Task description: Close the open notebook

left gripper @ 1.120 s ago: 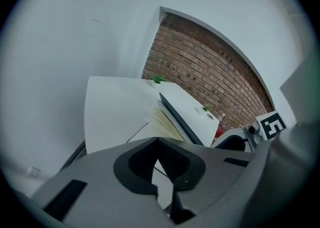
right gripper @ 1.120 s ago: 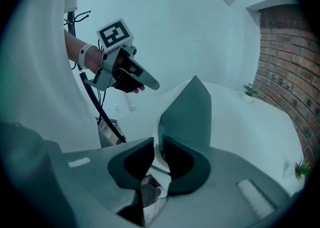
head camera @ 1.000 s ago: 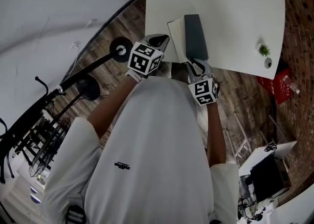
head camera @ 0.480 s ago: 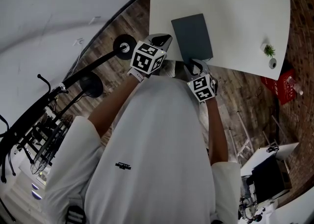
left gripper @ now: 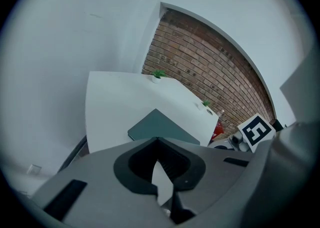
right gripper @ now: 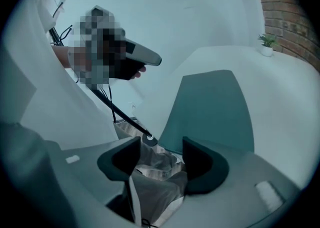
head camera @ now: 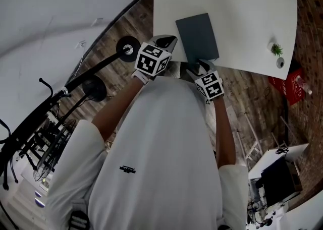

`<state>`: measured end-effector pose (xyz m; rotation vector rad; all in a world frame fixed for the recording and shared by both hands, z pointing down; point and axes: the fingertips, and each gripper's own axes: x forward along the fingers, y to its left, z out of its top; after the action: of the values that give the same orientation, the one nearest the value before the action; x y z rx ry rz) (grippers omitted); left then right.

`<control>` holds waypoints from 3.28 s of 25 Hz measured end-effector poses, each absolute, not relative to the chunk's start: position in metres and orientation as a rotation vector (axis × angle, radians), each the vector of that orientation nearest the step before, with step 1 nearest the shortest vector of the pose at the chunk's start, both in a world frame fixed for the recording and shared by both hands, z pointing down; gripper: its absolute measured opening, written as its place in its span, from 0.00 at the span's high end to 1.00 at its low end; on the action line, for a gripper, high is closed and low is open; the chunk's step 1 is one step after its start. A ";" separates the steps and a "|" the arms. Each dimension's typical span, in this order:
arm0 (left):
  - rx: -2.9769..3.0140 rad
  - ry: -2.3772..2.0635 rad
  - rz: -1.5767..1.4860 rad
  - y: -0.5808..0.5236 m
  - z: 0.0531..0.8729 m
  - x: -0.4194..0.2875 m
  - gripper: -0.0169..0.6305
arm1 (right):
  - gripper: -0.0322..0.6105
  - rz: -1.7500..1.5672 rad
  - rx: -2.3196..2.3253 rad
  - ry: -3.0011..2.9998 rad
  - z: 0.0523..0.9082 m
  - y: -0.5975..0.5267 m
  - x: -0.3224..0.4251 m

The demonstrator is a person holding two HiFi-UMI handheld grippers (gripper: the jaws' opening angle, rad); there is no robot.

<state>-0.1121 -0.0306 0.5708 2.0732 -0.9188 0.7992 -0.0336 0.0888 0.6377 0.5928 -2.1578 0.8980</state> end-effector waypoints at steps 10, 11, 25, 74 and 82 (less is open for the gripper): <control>2.106 -0.907 0.762 -0.035 0.559 -0.107 0.96 | 0.66 0.850 0.822 -2.259 0.590 0.053 -0.019; 2.112 -0.906 0.756 -0.036 0.557 -0.105 0.96 | 0.70 0.843 0.844 -2.267 0.585 0.050 -0.018; 2.221 -0.919 0.682 -0.051 0.513 -0.093 0.96 | 0.94 0.699 1.144 -2.353 0.514 0.000 0.009; 2.564 -1.182 0.253 -0.091 0.310 -0.101 0.96 | 0.94 0.118 1.913 -2.260 0.288 -0.025 0.152; 2.562 -1.153 0.288 -0.091 0.318 -0.103 0.96 | 0.94 0.160 1.845 -2.351 0.293 -0.036 0.127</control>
<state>-0.1035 -0.0915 0.3183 2.5624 -1.1530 0.2885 0.1271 -0.0359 0.2932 1.8450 -2.3512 0.1601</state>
